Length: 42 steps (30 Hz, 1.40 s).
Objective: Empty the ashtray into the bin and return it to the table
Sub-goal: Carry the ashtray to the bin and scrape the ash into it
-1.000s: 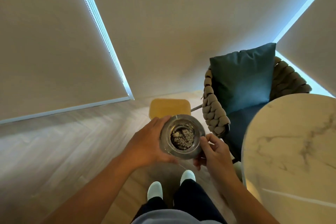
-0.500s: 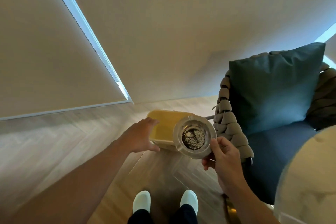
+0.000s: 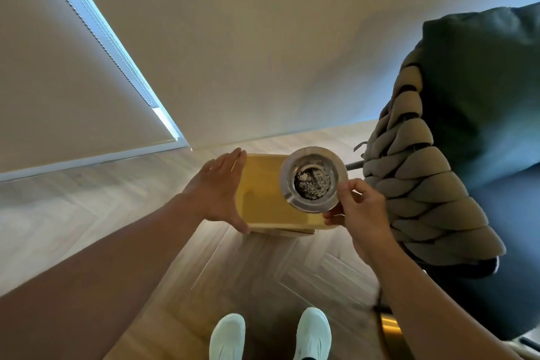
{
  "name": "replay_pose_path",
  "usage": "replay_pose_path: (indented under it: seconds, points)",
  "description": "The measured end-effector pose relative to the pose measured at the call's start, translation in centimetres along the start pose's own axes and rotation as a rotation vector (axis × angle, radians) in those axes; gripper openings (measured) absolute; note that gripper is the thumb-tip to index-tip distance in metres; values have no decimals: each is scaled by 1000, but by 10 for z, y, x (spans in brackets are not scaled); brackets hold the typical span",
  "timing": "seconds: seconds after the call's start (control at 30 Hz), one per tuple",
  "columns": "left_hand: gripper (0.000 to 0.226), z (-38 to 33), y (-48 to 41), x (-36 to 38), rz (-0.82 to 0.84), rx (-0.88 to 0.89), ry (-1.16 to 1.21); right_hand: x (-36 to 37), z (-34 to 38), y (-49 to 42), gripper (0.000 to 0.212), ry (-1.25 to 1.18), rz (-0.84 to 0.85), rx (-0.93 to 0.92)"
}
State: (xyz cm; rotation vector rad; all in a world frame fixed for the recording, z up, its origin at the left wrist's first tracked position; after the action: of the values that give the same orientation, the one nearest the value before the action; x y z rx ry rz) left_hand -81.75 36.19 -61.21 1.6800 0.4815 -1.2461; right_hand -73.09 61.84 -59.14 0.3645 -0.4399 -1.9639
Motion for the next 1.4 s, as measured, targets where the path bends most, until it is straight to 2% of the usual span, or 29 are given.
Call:
replay_pose_path:
  seconds: [0.1,0.17,0.23,0.33,0.4,0.5,1.23,1.4]
  points:
    - [161,1,-5,2,-11,14,14,9,-5,-16,22,97,-8,-42]
    - [160,2,-5,4,-14,18,3,12,-1,-22,22,185,-19,-132]
    - [160,2,-5,5,-13,22,3,16,10,-19,20,370,-21,-385]
    - [159,1,-6,3,-4,33,26,34,22,5,5,880,75,-957]
    - [160,0,-6,2,-4,38,31,46,15,15,10,1147,155,-1101]
    - [160,1,-5,2,-6,38,42,55,6,18,17,1286,224,-1123]
    - [162,1,-2,2,0,23,54,41,-2,28,10,1174,217,-1120]
    - [162,0,-1,3,2,15,53,39,-6,29,14,1150,258,-1011]
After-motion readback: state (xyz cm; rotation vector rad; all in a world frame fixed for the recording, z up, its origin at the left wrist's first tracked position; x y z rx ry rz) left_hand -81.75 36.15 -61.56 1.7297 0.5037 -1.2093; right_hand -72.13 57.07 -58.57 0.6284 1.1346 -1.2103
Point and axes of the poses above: each hand's wrist, its own y-axis away from the middle knuckle, its own x-axis out of the palm, z = x × y, the point moved 5 cm from there along -y, towards the middle knuckle, and after that the axes turned 8 degrees about -y, right-handed, at the moved point
